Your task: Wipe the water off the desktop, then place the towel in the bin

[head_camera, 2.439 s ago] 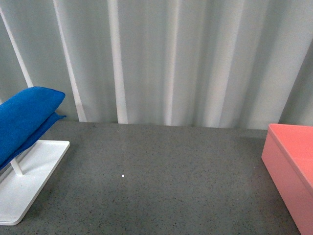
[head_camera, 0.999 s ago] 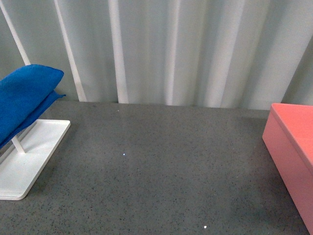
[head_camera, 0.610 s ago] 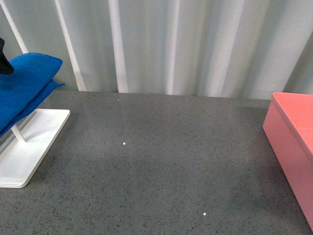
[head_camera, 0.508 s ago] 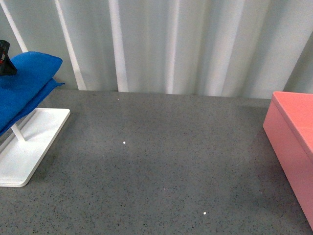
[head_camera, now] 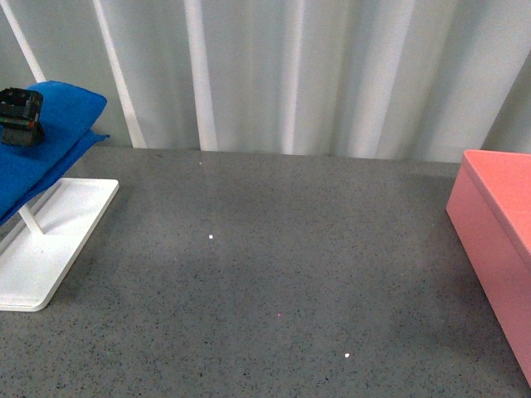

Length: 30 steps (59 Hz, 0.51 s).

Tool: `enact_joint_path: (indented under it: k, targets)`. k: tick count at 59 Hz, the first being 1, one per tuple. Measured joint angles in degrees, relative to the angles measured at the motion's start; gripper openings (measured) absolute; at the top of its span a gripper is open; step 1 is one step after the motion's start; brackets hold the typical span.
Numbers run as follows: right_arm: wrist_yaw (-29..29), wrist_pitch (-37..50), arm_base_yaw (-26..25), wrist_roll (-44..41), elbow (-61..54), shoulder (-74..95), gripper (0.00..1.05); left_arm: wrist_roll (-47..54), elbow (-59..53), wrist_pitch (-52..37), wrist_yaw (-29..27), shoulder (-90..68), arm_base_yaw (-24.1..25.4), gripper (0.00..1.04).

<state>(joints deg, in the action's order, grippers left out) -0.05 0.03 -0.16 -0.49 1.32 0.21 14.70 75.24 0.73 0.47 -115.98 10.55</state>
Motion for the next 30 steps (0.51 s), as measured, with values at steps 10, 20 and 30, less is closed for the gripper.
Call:
enact_joint_path:
  k: [10,20,30]
  targets:
    - [0.0,0.0,0.0,0.0,0.0,0.0,0.98,-0.5,-0.7,0.6,-1.4,-0.1,-0.1,0.98]
    - [0.0,0.0,0.0,0.0,0.0,0.0,0.98,-1.2,-0.7,2.0,-1.4,-0.1,-0.3,0.72]
    - [0.0,0.0,0.0,0.0,0.0,0.0,0.98,-2.6,-1.0,2.4,0.4,1.0,-0.4,0.46]
